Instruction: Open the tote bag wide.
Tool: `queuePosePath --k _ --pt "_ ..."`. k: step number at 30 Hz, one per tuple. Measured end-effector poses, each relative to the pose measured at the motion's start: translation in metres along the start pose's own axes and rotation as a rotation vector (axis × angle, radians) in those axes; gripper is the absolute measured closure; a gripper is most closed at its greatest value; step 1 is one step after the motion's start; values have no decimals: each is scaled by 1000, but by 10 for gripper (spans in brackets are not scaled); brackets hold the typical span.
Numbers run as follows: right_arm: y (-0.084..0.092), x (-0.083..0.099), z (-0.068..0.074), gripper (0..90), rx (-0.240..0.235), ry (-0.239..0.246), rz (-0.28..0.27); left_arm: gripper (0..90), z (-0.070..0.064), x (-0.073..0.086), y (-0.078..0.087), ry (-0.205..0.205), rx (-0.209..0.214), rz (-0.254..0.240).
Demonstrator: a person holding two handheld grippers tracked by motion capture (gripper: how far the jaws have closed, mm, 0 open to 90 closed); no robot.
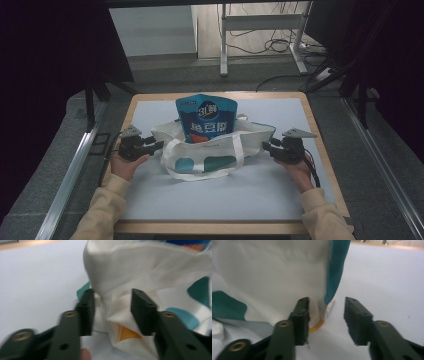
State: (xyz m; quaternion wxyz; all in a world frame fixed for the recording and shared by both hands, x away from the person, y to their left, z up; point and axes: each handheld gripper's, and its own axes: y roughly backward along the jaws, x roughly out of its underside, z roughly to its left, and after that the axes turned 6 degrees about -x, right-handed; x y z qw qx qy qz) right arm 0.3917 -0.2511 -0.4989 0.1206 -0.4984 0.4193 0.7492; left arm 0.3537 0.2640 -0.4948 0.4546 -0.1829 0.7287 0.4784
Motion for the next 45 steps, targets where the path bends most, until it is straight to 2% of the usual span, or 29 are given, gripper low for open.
queuePosePath --k 3,6,7,10,12,15,17,18,19,22,26,29,30,33,38,45 --pt "7 -4 3 463 9 -5 -29 415 -1 -3 10 -8 -9 -37" --pt "17 -9 4 434 16 -8 -58 416 -2 -8 23 -16 -12 -72" --pt "19 -10 5 434 18 -9 -66 436 -3 -9 27 -21 -16 -78" --pt "29 -14 6 458 15 -7 -96 652 -8 -14 38 -43 17 -78" --pt "34 -17 7 518 6 -4 -113 768 -12 -17 43 -55 29 -82" --pt "40 -22 10 676 -14 8 -128 864 -19 -22 46 -74 37 -85" --pt "42 -25 13 759 -35 15 -129 887 -23 -25 45 -85 37 -81" --pt "42 -25 13 759 -35 15 -129 898 -23 -25 45 -85 37 -81" --pt "43 -28 17 811 -35 21 -133 900 -25 -29 44 -90 38 -81" --pt "47 -34 22 868 -21 28 -151 900 -28 -36 41 -88 40 -84" --pt "53 -44 28 889 -48 40 -175 900 -31 -46 34 -90 42 -69" --pt "50 -51 33 890 -66 52 -173 900 -32 -51 29 -94 48 -50" --pt "44 -58 39 890 -84 72 -157 900 -33 -58 22 -100 55 -24" --pt "30 -69 49 890 -109 101 -130 900 -34 -62 16 -102 54 -8" --pt "1 -80 59 890 -145 118 -82 900 -32 -65 0 -89 48 32" --pt "-21 -84 61 890 -143 121 -31 900 -32 -64 -15 -84 55 65"
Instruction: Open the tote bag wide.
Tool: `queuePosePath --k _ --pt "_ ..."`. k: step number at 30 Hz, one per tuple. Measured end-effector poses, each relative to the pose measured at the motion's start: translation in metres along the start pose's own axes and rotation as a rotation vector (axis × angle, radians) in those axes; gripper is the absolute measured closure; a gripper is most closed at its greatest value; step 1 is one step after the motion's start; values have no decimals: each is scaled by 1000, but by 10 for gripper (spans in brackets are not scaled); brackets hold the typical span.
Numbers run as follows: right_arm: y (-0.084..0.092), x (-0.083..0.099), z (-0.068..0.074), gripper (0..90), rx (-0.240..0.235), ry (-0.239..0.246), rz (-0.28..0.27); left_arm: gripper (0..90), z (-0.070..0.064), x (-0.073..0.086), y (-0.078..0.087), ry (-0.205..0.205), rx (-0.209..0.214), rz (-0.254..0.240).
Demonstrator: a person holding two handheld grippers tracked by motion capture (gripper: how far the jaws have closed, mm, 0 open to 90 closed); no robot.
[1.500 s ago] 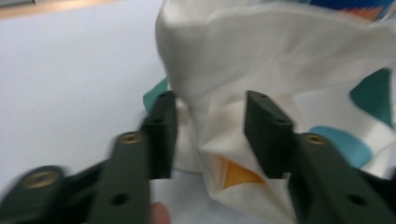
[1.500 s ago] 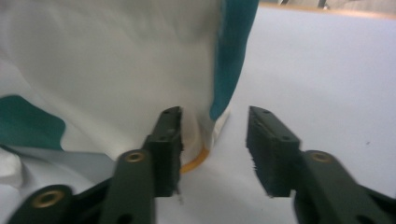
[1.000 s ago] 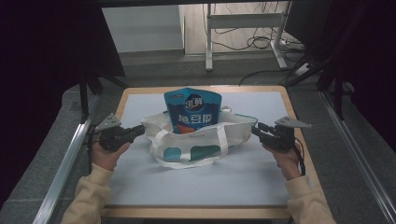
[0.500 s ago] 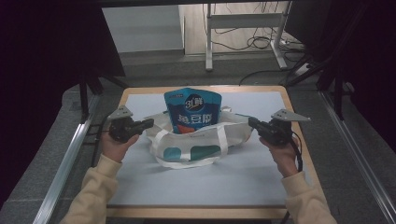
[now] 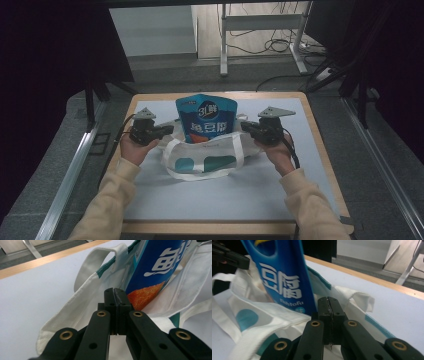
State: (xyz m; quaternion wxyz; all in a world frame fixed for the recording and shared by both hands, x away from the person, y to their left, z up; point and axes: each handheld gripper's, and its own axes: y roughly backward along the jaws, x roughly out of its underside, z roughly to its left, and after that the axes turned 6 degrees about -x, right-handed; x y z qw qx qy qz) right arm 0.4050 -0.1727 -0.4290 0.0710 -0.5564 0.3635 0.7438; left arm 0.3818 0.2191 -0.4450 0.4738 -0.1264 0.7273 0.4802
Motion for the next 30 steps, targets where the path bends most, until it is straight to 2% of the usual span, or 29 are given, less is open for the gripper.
queuePosePath --k 4,7,10,12,23,30 --pt "-5 5 -4 891 -15 -25 39 900 1 0 -5 6 1 11" --pt "-3 10 1 891 -47 -43 50 900 3 -1 -13 4 -5 46" --pt "-2 17 7 891 -58 -32 84 900 3 -1 -19 0 -13 72" --pt "-2 25 10 891 -43 -7 113 900 3 0 -24 -2 -19 87" --pt "2 56 27 892 -77 16 166 900 9 -1 -38 31 -30 113" --pt "-1 75 35 892 -90 31 208 900 10 -2 -45 37 -34 136"
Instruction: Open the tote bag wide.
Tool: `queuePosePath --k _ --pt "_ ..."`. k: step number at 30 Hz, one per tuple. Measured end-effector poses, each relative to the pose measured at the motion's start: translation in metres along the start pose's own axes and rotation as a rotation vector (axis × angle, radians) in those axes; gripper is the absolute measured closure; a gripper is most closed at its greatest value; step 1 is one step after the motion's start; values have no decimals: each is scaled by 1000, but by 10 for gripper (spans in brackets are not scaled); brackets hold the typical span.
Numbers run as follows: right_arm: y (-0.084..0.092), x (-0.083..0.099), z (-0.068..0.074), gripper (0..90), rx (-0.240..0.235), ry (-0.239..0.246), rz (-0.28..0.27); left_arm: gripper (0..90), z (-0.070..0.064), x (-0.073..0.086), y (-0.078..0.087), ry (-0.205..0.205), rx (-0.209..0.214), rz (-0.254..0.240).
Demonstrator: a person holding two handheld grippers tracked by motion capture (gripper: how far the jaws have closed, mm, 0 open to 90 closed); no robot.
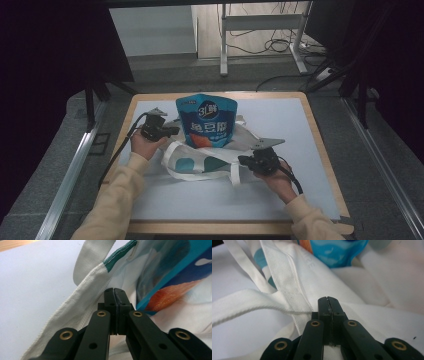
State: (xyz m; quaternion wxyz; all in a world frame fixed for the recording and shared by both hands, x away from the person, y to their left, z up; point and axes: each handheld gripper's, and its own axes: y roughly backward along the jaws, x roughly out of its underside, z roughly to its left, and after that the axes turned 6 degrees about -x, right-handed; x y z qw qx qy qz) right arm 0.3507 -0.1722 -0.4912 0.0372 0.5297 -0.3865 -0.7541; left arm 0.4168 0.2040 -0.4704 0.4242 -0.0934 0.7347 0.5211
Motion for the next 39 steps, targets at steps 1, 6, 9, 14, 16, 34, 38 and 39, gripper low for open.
queuePosePath --k 1,6,9,14,16,34,38,39 --pt "-1 3 0 892 -2 -3 3 900 1 -1 -2 8 2 4" --pt "-8 11 2 893 -4 -5 13 900 3 -2 -9 15 -1 12" --pt "-11 15 3 893 -5 -1 20 900 3 -2 -11 19 3 11" --pt "-8 14 1 892 -17 -13 2 900 3 2 -5 19 9 -10" --pt "-7 13 0 892 -18 -12 -9 900 3 3 -2 13 10 -14" --pt "37 -37 -9 891 42 -15 -201 900 -16 15 45 5 66 -115" --pt "36 -60 -19 891 57 -14 -170 900 -24 17 49 -4 87 -118" --pt "34 -63 -21 891 56 -20 -163 900 -25 17 48 -7 92 -112"
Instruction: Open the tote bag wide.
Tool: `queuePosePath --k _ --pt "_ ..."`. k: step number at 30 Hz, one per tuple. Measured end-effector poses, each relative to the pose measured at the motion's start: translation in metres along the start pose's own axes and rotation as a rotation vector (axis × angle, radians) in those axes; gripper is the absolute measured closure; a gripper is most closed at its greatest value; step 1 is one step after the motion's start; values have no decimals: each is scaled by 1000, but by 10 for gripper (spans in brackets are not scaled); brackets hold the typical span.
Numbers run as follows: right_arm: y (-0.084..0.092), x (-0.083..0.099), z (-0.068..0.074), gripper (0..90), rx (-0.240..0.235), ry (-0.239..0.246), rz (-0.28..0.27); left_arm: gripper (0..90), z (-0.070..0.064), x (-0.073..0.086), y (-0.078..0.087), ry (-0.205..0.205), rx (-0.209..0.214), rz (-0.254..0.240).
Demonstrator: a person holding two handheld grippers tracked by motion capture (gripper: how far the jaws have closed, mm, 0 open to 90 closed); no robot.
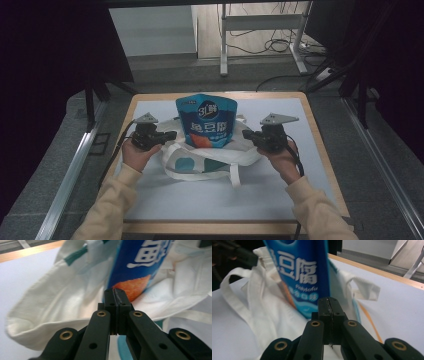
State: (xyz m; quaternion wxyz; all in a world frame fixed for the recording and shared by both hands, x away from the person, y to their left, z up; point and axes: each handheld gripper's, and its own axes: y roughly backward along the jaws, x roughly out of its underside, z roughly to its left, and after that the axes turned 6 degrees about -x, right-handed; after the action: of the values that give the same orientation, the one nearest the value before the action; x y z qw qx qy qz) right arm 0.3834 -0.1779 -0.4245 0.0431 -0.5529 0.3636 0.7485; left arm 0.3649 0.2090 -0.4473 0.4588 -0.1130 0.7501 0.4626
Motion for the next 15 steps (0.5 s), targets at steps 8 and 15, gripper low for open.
queuePosePath --k 8,15 --pt "-28 -19 -21 892 47 -45 44 900 -10 11 -12 -36 39 53" --pt "-42 -24 -41 892 83 -112 68 900 -13 22 -19 -53 62 88"
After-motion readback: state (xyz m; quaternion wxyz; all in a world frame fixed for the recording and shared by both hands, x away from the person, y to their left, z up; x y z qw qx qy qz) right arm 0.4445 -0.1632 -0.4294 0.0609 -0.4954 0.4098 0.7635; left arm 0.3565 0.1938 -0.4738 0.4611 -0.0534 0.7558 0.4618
